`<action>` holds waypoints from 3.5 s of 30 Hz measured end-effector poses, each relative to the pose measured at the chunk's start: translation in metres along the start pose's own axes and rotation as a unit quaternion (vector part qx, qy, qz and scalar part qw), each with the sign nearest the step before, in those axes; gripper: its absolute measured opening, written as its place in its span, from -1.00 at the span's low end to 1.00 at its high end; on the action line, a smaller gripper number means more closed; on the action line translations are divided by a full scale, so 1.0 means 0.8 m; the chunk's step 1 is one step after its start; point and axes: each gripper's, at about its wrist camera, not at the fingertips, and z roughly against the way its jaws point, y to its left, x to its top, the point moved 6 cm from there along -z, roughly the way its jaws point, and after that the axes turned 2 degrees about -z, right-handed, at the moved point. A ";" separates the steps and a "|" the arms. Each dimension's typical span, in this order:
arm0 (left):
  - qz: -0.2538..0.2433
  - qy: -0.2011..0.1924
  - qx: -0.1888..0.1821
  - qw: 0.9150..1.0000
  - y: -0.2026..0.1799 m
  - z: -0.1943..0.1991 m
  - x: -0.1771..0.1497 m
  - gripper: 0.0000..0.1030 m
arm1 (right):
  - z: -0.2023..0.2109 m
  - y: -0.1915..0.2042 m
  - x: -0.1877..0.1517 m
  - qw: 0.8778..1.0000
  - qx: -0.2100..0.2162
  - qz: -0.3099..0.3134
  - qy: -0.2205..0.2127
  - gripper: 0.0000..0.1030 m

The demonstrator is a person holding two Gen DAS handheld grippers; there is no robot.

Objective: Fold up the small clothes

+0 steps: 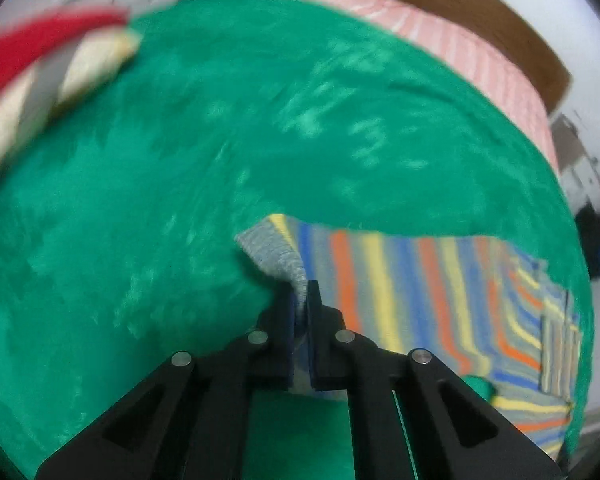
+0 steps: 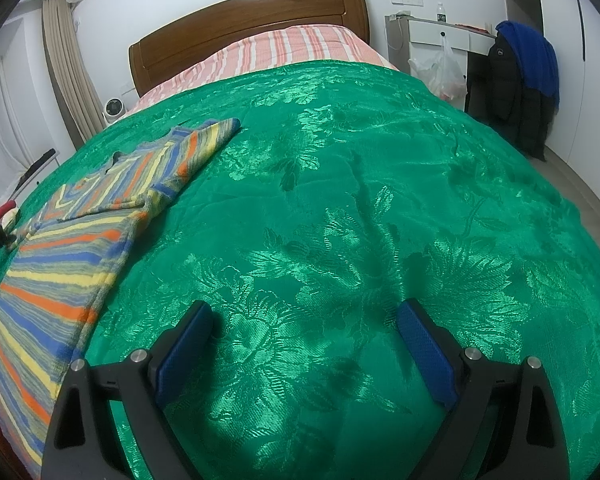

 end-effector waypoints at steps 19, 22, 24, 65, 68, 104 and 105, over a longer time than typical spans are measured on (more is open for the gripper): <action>-0.313 0.008 -0.156 0.937 -0.471 0.058 -0.115 0.54 | 0.001 -0.001 0.000 1.000 0.000 0.001 0.000 0.81; -0.294 0.005 -0.151 0.944 -0.442 0.044 -0.124 0.63 | 0.001 -0.001 0.000 1.000 0.000 0.002 0.000 0.81; -0.263 -0.002 -0.141 0.955 -0.409 0.040 -0.101 0.63 | 0.002 -0.004 0.001 1.000 0.000 0.001 -0.001 0.81; -0.137 0.038 -0.049 0.989 -0.176 -0.012 -0.114 0.28 | 0.000 -0.004 0.001 1.000 -0.004 0.007 0.000 0.82; -0.141 -0.001 -0.049 0.989 -0.155 0.031 -0.127 0.76 | 0.000 -0.003 0.001 1.000 -0.005 0.007 0.000 0.82; -0.171 -0.098 0.015 0.980 -0.073 0.023 -0.200 0.99 | 0.005 -0.005 0.000 1.000 0.001 0.006 -0.008 0.82; -0.171 -0.099 0.014 0.980 -0.073 0.023 -0.199 0.99 | 0.005 -0.005 0.000 1.000 0.001 0.006 -0.008 0.82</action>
